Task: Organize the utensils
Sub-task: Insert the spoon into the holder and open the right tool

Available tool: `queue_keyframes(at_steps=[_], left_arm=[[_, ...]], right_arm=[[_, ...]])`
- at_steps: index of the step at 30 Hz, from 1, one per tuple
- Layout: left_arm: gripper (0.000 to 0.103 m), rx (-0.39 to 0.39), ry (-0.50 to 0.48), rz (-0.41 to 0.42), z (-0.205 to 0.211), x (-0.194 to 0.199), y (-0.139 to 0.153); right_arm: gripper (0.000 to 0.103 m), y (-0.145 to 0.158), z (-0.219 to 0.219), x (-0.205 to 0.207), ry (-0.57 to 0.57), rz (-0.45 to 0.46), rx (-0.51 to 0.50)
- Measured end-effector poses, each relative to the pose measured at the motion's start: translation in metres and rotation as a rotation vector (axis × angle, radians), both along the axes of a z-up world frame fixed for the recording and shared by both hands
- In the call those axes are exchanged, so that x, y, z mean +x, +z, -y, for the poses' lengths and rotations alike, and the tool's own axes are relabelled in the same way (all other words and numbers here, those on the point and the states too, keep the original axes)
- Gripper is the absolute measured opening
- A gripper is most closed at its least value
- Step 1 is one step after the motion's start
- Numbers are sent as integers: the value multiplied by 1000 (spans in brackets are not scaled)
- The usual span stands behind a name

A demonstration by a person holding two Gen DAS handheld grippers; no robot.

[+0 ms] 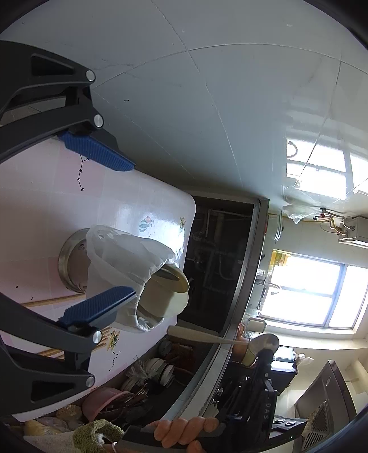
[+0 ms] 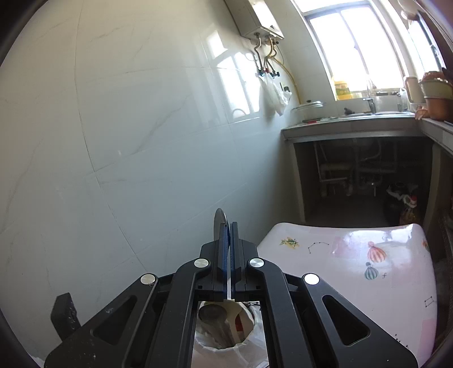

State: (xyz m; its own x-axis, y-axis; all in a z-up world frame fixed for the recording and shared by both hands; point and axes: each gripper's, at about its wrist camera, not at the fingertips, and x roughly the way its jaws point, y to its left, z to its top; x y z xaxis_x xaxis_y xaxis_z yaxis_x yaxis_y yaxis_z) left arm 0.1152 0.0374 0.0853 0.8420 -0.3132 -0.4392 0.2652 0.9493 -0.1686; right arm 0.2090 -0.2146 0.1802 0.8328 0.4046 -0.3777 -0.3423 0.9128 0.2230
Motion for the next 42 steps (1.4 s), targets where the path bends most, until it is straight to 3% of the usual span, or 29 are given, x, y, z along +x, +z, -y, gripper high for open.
queue_keyframes(at_steps=[10, 25, 31, 42], left_arm=[[84, -7, -7, -15, -8, 4, -7], [88, -8, -7, -26, -7, 9, -13], [90, -1, -11, -24, -4, 9, -13], [92, 50, -71, -12, 17, -2, -16]], right_arm=[[0, -58, -24, 2, -21, -46, -203], [1, -106, -45, -14, 46, -136, -327], [4, -103, -37, -22, 33, -140, -297], [13, -78, 22, -61, -60, -125, -114]])
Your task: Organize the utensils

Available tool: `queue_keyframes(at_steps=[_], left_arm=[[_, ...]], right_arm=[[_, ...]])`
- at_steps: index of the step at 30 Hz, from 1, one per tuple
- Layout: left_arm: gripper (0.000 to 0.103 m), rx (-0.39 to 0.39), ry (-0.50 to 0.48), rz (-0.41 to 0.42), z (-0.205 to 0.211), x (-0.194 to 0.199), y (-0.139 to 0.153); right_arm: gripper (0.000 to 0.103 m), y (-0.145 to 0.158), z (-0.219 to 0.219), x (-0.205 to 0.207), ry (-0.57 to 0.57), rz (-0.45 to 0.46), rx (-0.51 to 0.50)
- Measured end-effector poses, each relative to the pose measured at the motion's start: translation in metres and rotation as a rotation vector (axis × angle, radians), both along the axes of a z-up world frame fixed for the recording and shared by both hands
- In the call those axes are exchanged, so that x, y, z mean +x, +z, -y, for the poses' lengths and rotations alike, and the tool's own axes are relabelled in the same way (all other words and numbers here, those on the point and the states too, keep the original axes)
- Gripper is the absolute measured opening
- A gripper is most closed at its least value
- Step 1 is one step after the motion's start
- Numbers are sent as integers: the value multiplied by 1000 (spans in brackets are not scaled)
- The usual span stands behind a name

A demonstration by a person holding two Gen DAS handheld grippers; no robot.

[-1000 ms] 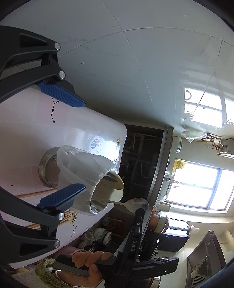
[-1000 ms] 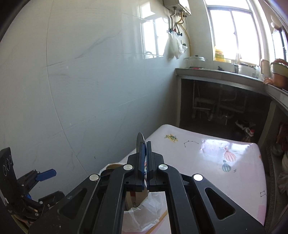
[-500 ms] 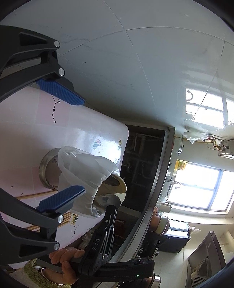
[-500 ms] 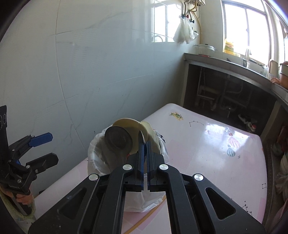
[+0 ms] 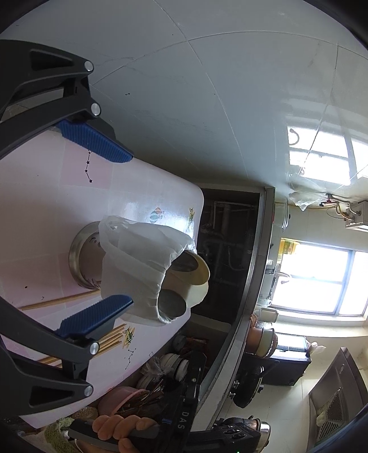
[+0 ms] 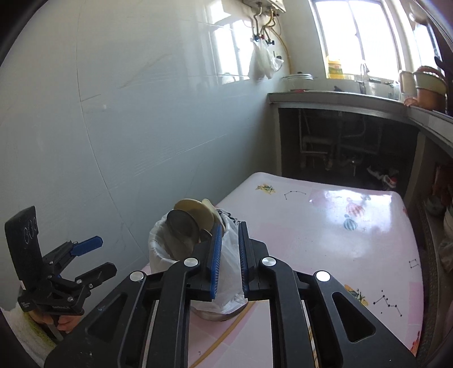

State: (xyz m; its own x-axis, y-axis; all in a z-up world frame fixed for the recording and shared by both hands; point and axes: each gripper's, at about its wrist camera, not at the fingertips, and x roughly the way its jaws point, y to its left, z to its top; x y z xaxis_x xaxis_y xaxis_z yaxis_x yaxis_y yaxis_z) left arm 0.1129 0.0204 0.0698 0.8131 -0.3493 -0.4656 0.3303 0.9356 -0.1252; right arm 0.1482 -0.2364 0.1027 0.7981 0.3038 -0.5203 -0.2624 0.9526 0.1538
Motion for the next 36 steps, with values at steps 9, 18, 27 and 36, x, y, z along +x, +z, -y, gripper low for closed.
queue_keyframes(at_steps=[9, 18, 27, 36], left_arm=[[93, 82, -191, -55, 42, -18, -22], [93, 177, -324, -162, 92, -36, -63], [67, 228, -330, -212, 109, -33, -79], [35, 290, -342, -239, 121, -29, -92]], right_arm=[[18, -31, 60, -46, -161, -148, 68], [21, -99, 80, -80, -292, -352, 108], [21, -130, 79, -86, -311, -420, 103], [11, -143, 77, -75, -325, -451, 74]])
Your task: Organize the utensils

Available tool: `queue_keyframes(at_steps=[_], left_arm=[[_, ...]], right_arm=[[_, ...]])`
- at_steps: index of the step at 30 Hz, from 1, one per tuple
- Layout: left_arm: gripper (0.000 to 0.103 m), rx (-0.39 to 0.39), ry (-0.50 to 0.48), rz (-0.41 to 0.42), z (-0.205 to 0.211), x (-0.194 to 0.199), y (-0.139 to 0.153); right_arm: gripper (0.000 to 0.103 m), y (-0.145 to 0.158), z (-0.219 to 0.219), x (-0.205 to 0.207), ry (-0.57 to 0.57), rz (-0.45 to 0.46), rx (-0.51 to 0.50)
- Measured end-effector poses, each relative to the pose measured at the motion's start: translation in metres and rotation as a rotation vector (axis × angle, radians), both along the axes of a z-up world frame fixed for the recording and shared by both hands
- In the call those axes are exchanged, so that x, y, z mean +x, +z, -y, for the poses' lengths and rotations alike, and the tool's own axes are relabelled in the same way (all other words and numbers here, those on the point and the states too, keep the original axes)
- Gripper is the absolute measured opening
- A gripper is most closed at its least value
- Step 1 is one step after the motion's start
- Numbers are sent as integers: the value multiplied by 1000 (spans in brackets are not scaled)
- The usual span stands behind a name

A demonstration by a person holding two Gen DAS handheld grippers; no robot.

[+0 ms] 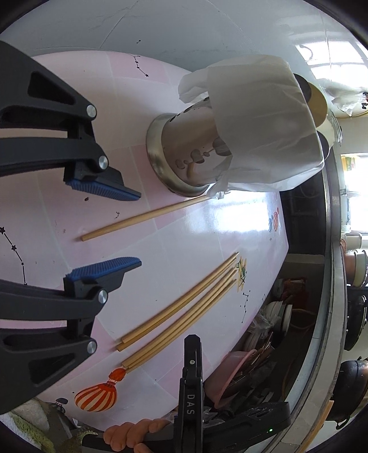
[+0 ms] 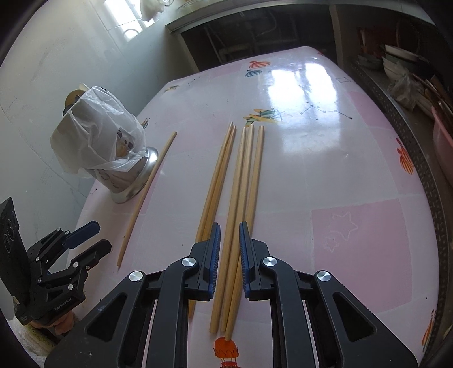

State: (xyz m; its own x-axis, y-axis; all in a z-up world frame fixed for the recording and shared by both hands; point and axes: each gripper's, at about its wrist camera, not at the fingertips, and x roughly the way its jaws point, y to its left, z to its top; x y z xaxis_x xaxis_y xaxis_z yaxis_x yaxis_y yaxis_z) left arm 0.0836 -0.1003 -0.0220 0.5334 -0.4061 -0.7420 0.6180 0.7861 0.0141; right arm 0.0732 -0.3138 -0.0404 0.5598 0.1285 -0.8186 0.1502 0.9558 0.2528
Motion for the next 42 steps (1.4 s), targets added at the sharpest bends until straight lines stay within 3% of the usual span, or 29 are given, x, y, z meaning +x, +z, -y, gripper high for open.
queue_keyframes(at_steps=[6, 21, 28, 35, 42], left_arm=[[26, 14, -10, -5, 5, 2, -4], [25, 13, -1, -18, 4, 7, -6], [25, 24, 6, -21, 6, 8, -8], [11, 61, 15, -41, 11, 10, -17], [10, 86, 40, -75, 10, 15, -24]], right_arm=[[4, -10, 1, 5, -14, -35, -32], [2, -16, 1, 10, -44, -59, -89], [2, -15, 16, -5, -101, -78, -76], [2, -15, 17, -22, -118, -70, -42], [2, -16, 18, -25, -122, -48, -25]])
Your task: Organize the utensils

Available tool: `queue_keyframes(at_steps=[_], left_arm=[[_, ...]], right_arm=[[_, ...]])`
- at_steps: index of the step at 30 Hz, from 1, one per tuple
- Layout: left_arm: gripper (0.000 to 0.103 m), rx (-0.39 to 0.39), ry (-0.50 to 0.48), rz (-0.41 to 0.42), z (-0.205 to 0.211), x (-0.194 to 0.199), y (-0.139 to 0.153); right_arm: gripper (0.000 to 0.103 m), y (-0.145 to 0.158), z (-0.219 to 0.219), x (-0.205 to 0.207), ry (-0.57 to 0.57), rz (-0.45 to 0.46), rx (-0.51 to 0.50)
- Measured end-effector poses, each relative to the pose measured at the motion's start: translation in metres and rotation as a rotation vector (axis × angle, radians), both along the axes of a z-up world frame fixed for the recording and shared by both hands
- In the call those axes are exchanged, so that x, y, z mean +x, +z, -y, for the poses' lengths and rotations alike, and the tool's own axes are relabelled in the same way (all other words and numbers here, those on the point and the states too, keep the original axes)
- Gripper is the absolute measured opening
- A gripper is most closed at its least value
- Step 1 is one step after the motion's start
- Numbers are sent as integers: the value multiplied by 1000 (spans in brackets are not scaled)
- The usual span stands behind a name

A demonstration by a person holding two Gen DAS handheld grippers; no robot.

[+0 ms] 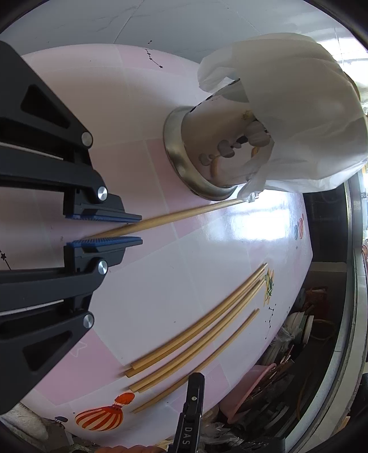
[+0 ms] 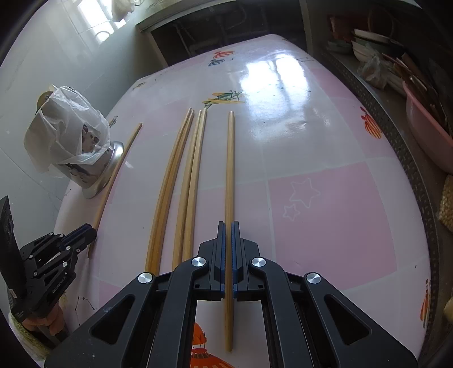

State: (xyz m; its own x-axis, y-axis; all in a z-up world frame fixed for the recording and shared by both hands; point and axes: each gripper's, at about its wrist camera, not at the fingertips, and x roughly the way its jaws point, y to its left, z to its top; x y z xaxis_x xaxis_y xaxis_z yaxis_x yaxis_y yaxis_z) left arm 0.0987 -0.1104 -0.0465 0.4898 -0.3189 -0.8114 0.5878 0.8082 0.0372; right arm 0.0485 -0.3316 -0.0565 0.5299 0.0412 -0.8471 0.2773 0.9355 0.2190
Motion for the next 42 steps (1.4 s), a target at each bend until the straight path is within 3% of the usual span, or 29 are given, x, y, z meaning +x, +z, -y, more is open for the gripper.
queue_keyframes(at_steps=[16, 37, 42], left_arm=[[5, -57, 76, -30, -15, 10, 1], [6, -50, 56, -224, -67, -56, 8], [10, -80, 61, -193, -70, -58, 18]], right_arm=[[2, -4, 7, -5, 7, 36, 69], [2, -2, -9, -54, 34, -18, 85], [2, -2, -8, -56, 38, -19, 107]])
